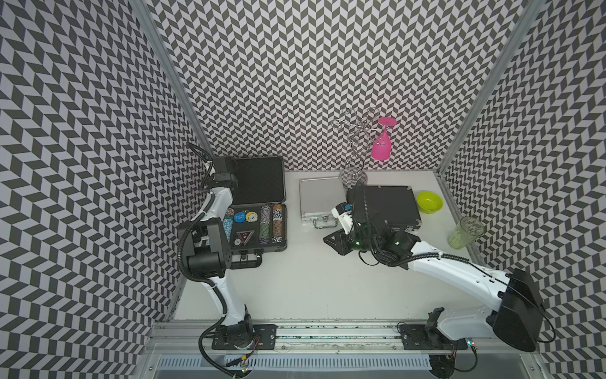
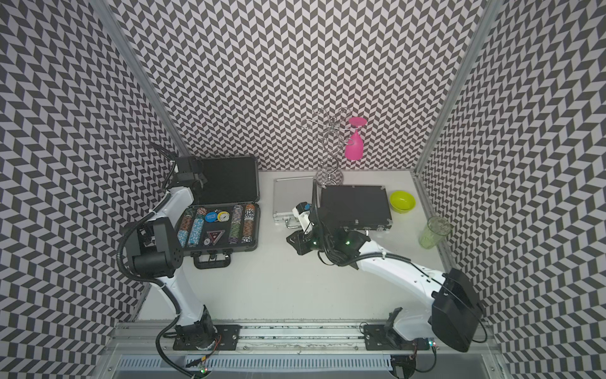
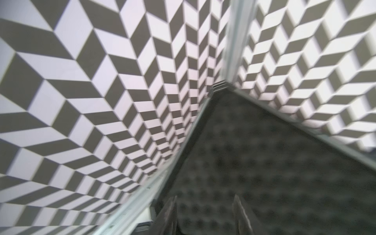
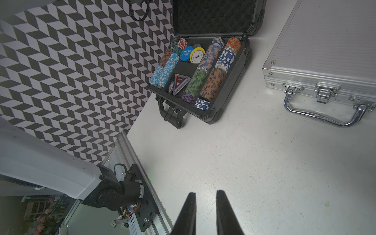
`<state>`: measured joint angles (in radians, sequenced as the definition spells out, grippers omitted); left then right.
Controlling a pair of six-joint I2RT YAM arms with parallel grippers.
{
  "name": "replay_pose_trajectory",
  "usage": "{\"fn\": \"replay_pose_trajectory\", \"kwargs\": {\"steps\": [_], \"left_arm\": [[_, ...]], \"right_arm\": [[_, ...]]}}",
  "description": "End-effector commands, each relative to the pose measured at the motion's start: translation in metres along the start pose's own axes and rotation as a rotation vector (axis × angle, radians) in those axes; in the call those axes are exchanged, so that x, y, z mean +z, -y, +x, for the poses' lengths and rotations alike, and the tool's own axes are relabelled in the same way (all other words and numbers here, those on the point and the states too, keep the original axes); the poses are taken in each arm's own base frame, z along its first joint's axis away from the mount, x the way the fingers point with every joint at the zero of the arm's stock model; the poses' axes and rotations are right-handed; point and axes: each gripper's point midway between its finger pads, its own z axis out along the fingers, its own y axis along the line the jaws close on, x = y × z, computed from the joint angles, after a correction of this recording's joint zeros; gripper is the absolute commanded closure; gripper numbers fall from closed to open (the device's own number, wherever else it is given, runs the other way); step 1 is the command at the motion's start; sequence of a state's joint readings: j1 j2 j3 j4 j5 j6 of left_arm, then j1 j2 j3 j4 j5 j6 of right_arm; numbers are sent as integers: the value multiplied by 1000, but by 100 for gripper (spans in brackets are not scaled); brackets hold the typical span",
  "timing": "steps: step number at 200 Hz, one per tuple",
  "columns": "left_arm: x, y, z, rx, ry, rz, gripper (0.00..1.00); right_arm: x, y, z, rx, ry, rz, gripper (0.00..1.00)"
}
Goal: Close the poker set cases
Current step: Move the poker set case to the center of the board.
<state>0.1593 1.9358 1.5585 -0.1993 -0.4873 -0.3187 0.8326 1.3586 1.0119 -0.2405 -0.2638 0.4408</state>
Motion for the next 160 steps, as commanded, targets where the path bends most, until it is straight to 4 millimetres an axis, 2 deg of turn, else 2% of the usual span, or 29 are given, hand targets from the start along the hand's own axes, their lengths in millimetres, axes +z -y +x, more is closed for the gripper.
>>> {"fn": "replay_pose_trajectory", "kwargs": {"steps": [1,22,76,101,119,160], "left_arm": [[19,-11,2,117,-12,-90,52],[39,-26,17,186,-45,-121,51],[52,-78,24,133,-58,-138,51],[66,-96,31,62,-91,-78,51],[74,-89,38,20,-108,25,53],[71,-65,35,-10,-83,173,55]], "right_arm": [[-12,-9,-10,-17,40,-34,80],[-13,-12,-10,-17,32,-46,80],[-3,-13,-9,-10,-3,-46,80],[1,-14,-10,1,-10,-53,80],[2,-15,-11,0,-10,-54,80],[9,-17,-13,5,-15,-59,80]]}}
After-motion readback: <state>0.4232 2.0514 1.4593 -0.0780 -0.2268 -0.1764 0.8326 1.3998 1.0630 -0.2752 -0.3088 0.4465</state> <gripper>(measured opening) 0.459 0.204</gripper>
